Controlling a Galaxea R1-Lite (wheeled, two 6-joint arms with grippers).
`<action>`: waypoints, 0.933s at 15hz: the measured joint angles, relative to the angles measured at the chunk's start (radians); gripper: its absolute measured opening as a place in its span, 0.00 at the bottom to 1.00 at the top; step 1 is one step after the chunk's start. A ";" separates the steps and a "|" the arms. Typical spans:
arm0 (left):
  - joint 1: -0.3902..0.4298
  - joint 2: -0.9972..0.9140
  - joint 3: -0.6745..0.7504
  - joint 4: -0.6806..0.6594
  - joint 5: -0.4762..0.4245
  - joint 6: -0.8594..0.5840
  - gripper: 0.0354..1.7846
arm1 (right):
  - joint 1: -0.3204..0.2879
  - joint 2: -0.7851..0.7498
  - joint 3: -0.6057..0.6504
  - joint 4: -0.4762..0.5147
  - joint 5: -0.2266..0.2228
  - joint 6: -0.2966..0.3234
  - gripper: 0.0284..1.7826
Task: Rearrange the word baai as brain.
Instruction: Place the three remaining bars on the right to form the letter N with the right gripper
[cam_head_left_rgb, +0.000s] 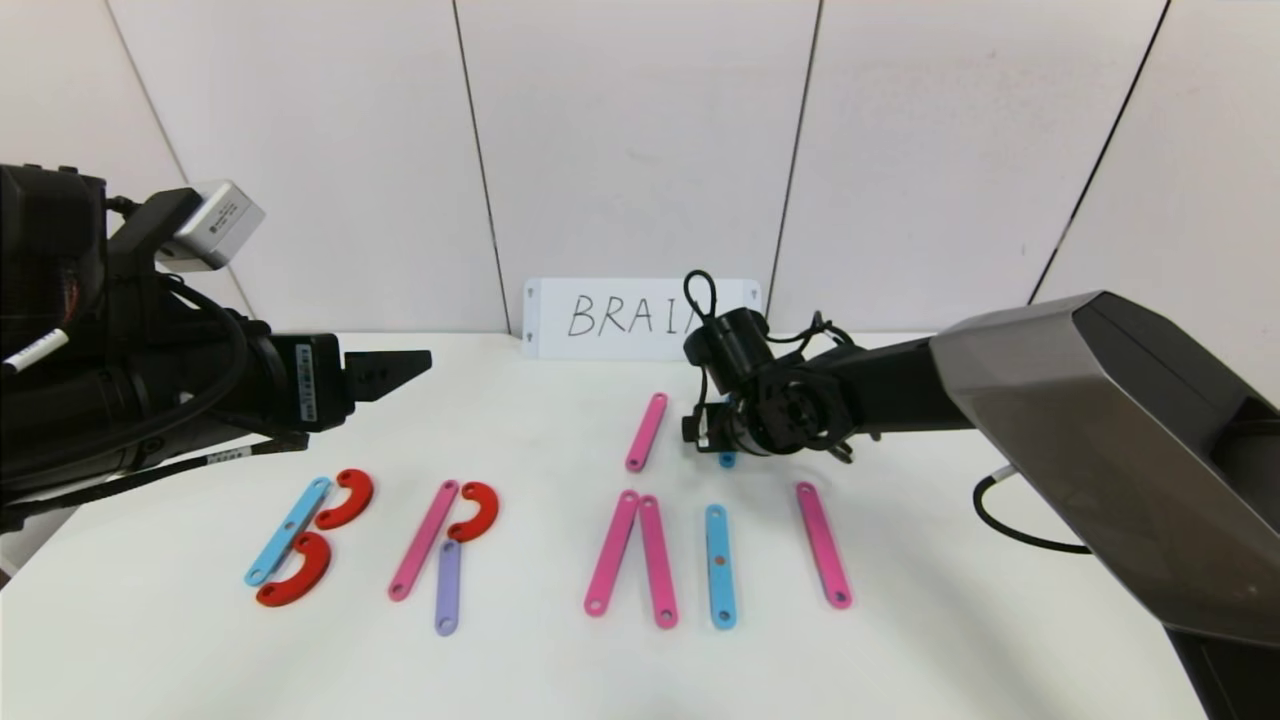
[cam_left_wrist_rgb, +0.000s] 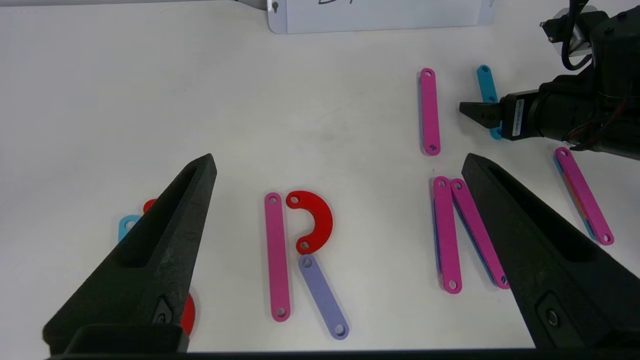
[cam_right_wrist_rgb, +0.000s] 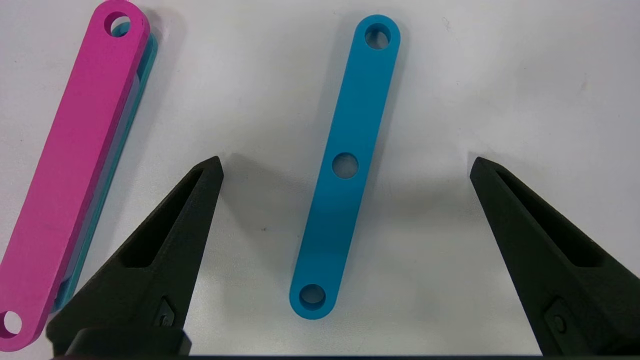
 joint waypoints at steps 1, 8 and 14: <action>0.000 0.000 0.000 0.000 0.000 0.000 0.96 | 0.000 0.002 -0.001 0.001 0.000 0.000 0.97; 0.000 -0.001 0.000 0.000 0.000 0.000 0.96 | -0.004 0.013 -0.005 -0.001 0.001 0.000 0.82; 0.001 -0.006 0.000 0.000 0.000 0.000 0.96 | -0.007 0.016 -0.002 0.003 -0.032 0.001 0.27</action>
